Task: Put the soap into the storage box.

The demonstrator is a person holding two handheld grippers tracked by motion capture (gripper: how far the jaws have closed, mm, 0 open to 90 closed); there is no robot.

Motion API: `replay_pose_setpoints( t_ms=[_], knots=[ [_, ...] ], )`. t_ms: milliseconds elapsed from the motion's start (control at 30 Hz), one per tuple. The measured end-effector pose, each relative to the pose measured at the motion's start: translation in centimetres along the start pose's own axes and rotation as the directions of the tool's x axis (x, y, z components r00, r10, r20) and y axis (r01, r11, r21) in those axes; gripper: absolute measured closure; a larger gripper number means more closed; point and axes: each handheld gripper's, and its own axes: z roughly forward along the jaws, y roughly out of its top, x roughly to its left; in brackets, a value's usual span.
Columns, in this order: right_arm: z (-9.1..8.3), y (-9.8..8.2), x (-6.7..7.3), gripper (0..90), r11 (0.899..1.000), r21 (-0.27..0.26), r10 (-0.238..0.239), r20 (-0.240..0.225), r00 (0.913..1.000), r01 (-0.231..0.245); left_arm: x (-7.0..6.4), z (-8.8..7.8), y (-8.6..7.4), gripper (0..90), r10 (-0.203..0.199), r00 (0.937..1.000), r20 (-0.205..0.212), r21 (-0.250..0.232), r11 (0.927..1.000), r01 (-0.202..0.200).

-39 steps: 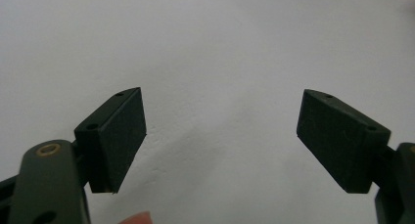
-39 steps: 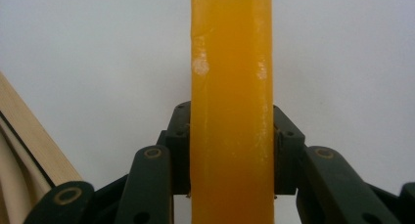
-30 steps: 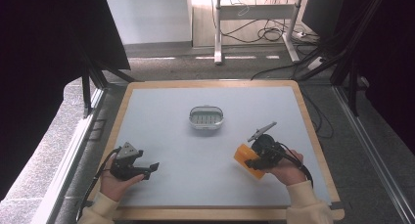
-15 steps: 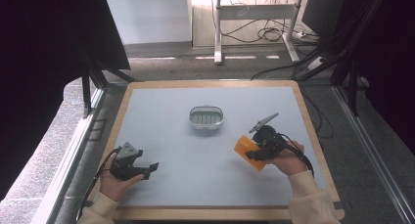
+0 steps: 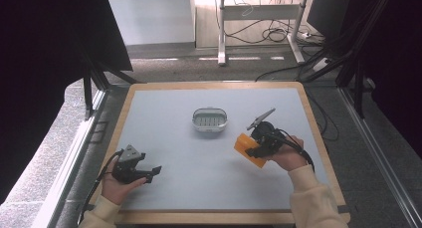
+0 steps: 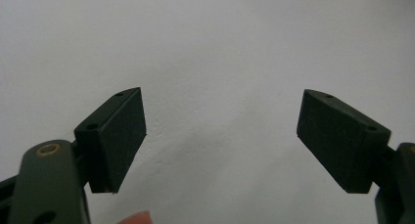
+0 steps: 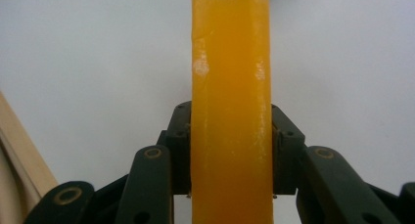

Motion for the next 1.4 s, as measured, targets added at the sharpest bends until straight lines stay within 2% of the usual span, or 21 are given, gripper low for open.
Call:
replay_pose_setpoints(
  t_ms=[567, 1067, 1400],
  knots=[
    [0.9, 2.0, -1.3, 61.7, 1.0, 0.004, -0.01, 0.008, 0.9999, 0.01, 0.0, 0.1, 0.0, 18.1, 0.001, 1.0, 0.001, 0.005, 1.0, -0.001],
    [1.0, 3.8, -1.6, 61.8, 0.998, -0.01, -0.064, 0.004, 0.998, 0.064, 0.0, 0.1, 0.0, 17.6, 0.002, 1.0, -0.004, 0.007, 1.0, -0.002],
    [1.0, 4.7, -2.0, 61.8, 0.996, -0.027, -0.08, -0.007, 0.9968, 0.079, -0.1, 0.1, 0.0, 17.6, 0.004, 1.0, -0.001, 0.008, 1.0, -0.004]
  ],
)
